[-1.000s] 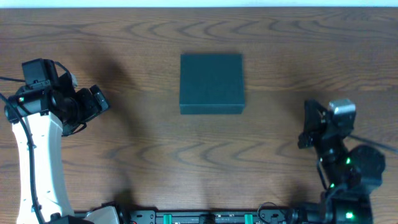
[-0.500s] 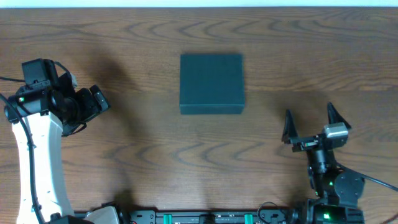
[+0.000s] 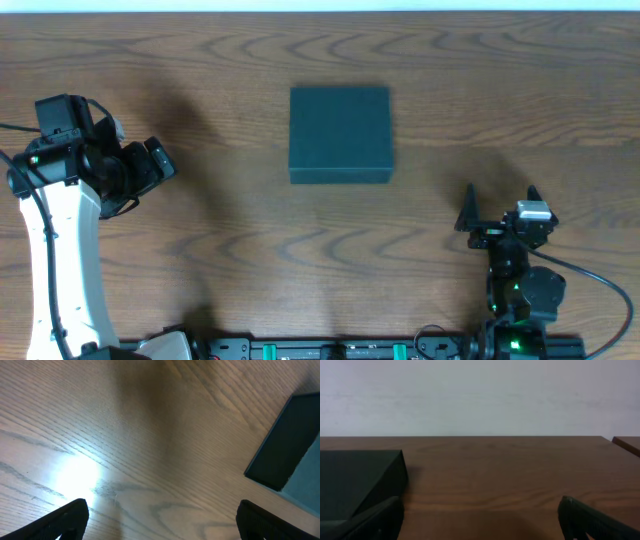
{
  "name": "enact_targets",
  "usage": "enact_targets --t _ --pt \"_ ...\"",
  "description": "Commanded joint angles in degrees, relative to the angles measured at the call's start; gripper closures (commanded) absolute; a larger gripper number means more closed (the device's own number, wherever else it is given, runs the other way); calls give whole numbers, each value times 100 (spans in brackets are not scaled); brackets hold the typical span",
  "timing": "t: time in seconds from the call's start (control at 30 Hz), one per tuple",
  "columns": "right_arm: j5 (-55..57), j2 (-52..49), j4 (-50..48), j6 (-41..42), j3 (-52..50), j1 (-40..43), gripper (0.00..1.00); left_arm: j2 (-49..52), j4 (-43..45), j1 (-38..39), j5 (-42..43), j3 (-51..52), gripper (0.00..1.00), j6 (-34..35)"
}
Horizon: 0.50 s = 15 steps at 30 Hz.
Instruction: Pack container
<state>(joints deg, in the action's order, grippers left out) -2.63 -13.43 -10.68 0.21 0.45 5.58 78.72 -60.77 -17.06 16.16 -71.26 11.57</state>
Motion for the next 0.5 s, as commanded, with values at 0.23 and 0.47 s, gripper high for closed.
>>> enact_targets --t 0.23,0.47 --pt "114 1202 1403 -2 -15 -87 1 24 -4 -26 -7 4 5 -42" --pt "118 1314 1480 -4 -13 -538 1 26 -4 -26 -4 4 5 -42"
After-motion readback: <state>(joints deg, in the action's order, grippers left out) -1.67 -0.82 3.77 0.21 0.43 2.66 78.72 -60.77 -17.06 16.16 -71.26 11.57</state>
